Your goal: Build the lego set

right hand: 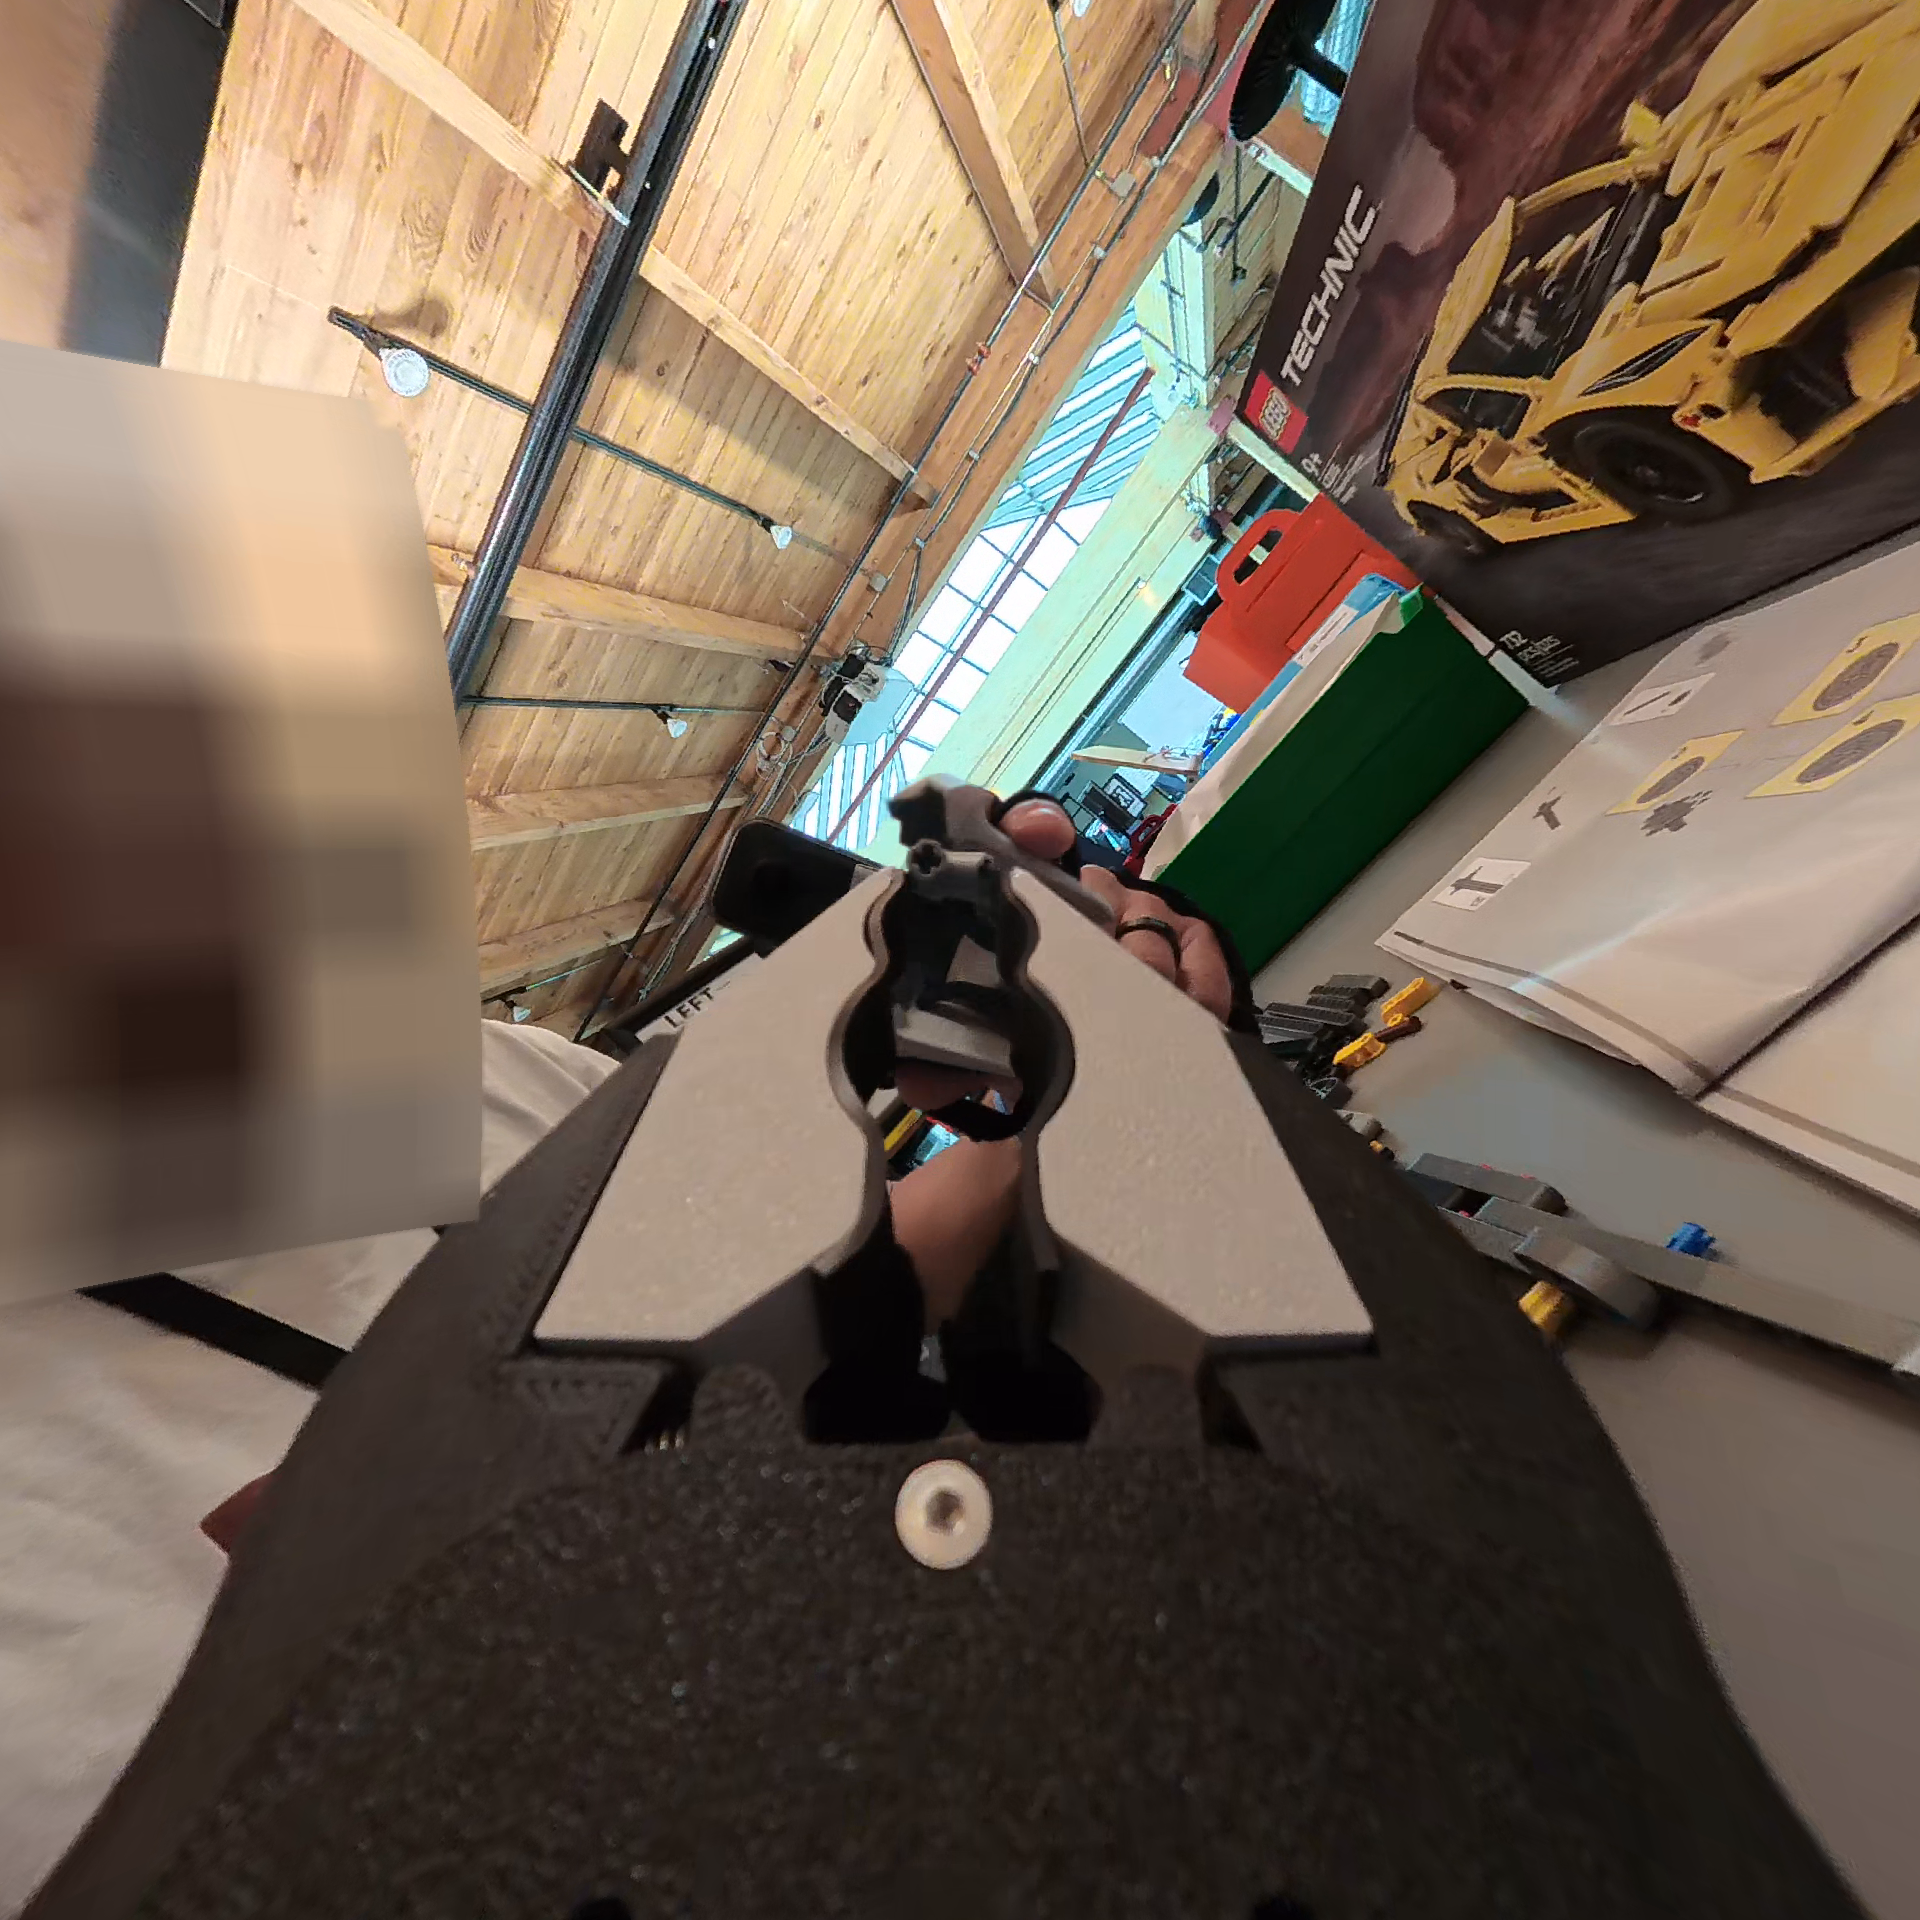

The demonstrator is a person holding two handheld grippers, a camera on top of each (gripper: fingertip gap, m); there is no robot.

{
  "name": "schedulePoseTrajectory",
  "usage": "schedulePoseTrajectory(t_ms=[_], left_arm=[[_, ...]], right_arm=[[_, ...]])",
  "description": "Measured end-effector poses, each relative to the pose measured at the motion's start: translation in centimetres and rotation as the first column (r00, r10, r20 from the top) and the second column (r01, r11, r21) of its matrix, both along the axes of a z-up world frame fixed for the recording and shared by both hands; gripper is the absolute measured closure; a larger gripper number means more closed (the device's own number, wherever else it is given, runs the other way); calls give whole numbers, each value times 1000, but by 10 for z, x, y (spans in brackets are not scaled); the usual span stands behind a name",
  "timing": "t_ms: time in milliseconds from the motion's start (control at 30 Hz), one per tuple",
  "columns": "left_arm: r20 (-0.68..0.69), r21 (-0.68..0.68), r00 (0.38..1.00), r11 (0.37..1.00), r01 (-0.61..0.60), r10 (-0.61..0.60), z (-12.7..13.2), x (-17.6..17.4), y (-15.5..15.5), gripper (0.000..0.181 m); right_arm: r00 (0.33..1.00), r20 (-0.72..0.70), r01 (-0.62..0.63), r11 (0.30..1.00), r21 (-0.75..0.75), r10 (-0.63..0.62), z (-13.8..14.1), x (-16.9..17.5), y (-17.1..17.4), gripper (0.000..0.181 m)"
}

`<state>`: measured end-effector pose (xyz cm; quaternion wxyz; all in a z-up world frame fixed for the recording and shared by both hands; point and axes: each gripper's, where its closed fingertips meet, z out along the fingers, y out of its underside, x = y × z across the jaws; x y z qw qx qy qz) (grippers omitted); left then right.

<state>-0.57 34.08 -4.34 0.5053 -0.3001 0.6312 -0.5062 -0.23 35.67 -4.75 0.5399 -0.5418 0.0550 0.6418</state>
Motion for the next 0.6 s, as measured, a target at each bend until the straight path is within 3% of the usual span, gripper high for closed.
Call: schedulePoseTrajectory(t_ms=[233,333,400,600], left_arm=[[32,16,999,999,-29,28,3,2,1,133],[30,36,999,999,-23,22,2,0,-1,166],[17,40,999,999,-31,30,0,0,1,168],[-1,24,999,998,-51,51,-1,3,3,149]], right_arm=[[1000,-2,-15,1000,9,15,2,-6,0,167],[1000,0,-15,1000,9,15,3,-6,0,167],[1000,11,-13,1000,0,13,1,-7,0,168],[999,7,-38,999,6,38,2,-13,0,167]])
